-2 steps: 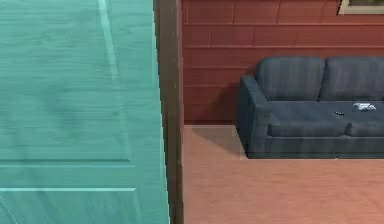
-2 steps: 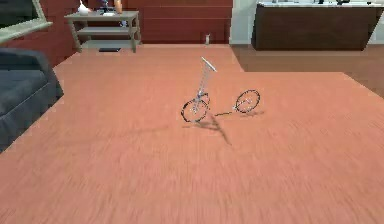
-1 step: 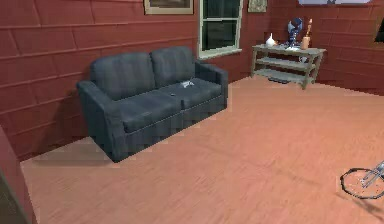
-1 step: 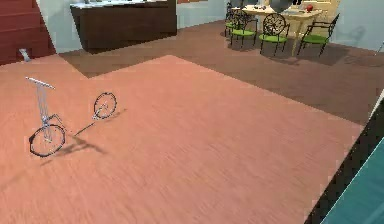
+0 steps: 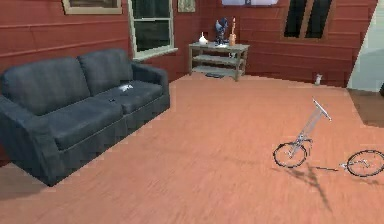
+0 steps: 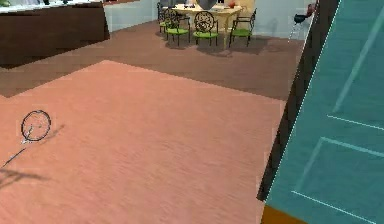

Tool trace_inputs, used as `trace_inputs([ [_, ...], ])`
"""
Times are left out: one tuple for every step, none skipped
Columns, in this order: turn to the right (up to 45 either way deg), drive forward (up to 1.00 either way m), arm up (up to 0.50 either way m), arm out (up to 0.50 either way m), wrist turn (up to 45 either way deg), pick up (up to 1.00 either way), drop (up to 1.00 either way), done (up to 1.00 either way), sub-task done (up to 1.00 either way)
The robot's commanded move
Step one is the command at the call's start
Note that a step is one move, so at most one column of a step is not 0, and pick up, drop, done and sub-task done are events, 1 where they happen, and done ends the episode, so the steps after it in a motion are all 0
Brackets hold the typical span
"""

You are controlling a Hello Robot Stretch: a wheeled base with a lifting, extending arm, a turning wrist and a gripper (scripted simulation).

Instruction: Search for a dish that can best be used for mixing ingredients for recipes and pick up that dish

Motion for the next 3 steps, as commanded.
trace_inputs([
  [0.0, 0.30, 0.00, 0.00, 0.0, 0.00, 0.00, 0.00, 0.00],
  [6.0, 0.00, 0.00, 0.00, 0.0, 0.00, 0.00, 0.00, 0.00],
  [0.0, 1.00, 0.00, 0.00, 0.0, 0.00, 0.00, 0.00, 0.00],
])
